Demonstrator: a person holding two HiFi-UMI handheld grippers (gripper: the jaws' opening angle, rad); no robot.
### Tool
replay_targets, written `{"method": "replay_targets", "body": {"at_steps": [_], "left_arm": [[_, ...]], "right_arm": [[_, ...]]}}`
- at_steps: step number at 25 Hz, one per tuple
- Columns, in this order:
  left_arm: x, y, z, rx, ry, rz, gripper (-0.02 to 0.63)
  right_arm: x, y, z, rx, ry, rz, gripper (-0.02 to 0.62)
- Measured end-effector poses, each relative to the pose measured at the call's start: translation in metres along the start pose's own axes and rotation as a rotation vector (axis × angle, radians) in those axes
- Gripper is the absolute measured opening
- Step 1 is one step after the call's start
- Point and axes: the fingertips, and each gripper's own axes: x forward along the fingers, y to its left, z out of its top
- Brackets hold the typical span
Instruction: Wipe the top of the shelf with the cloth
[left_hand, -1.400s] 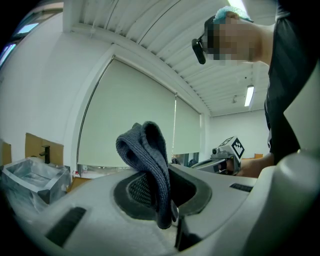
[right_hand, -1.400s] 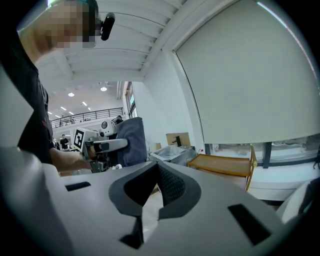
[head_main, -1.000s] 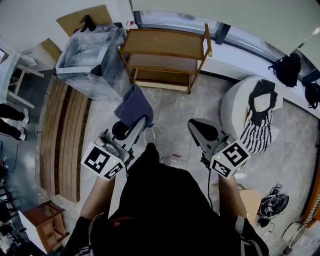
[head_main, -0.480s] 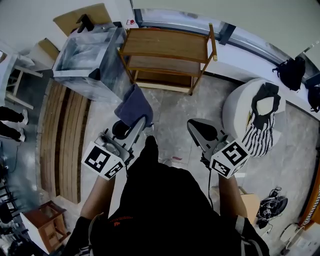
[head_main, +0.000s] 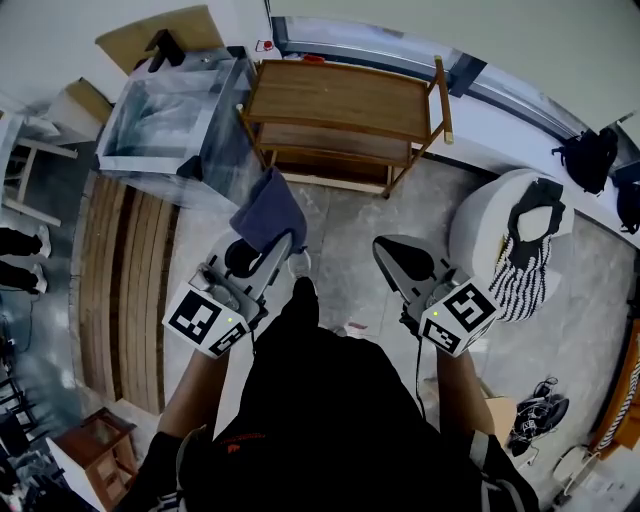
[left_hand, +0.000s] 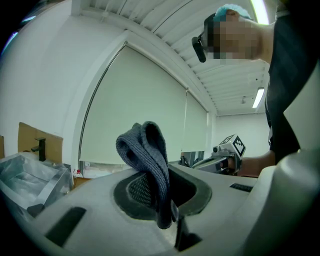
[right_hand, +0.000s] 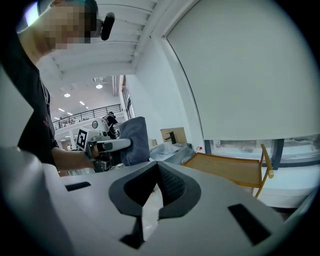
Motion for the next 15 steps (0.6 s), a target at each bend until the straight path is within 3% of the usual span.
{"method": "replay_targets", "body": {"at_steps": [10,15], "left_arm": [[0.034,0.112,0.006,-0.047,0.028,-0.019,0.054],[0.046,0.16,0.014,-0.014,0.006,-0.031,0.054]], "right_arm": [[0.1,-0.044,0.027,0.03,0.031,-0.026,0.005],[0.141,-0.06,0.043,0.034,0.043,-0.044,0.005]]}}
